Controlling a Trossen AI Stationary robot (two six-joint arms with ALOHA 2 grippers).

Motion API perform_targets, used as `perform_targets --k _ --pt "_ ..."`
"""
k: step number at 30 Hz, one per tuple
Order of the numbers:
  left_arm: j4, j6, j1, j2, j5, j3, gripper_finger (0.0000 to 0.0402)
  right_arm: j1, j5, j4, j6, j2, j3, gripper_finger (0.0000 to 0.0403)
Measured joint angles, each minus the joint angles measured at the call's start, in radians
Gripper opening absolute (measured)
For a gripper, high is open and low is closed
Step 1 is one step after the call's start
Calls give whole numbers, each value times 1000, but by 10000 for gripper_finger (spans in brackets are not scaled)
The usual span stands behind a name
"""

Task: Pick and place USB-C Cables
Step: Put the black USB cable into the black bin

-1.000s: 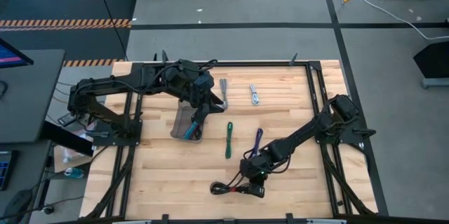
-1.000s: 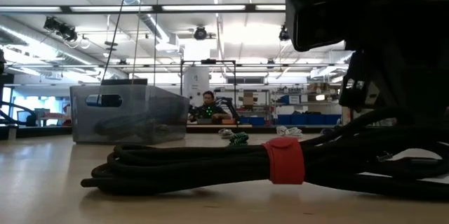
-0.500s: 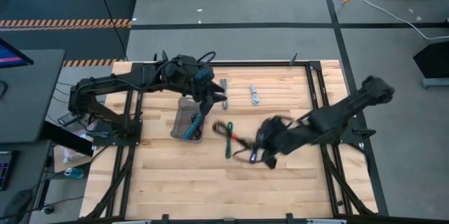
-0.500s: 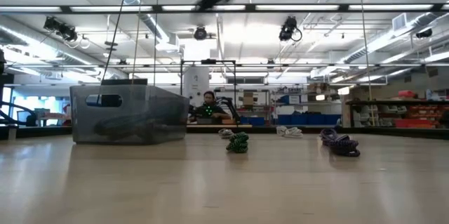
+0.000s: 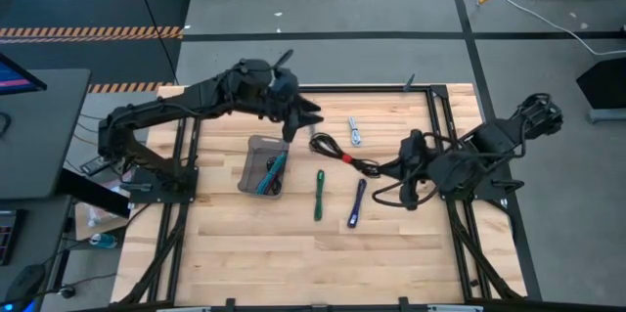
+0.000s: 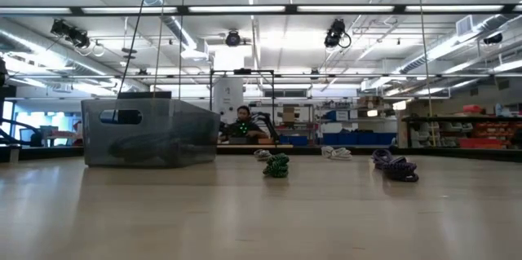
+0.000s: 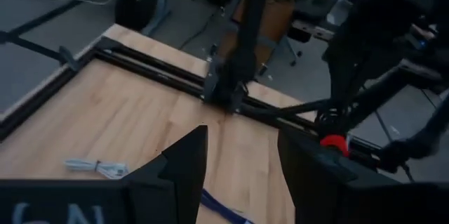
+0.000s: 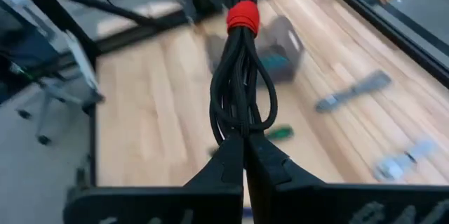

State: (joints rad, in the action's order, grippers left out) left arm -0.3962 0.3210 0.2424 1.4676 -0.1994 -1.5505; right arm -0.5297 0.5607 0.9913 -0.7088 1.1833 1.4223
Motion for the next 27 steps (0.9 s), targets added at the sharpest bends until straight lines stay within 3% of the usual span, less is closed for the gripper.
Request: perform_targets --k 3,12,19,27 --pt "5 8 41 -3 -32 0 181 0 25 109 -54 -17 0 2" --pt "111 113 64 -2 -307 0 185 3 92 215 -78 -72 0 2" --pt "123 86 51 4 -300 0 218 3 157 172 -14 -113 0 2" --pt "110 86 76 29 -291 0 252 3 206 -27 196 -125 0 2"
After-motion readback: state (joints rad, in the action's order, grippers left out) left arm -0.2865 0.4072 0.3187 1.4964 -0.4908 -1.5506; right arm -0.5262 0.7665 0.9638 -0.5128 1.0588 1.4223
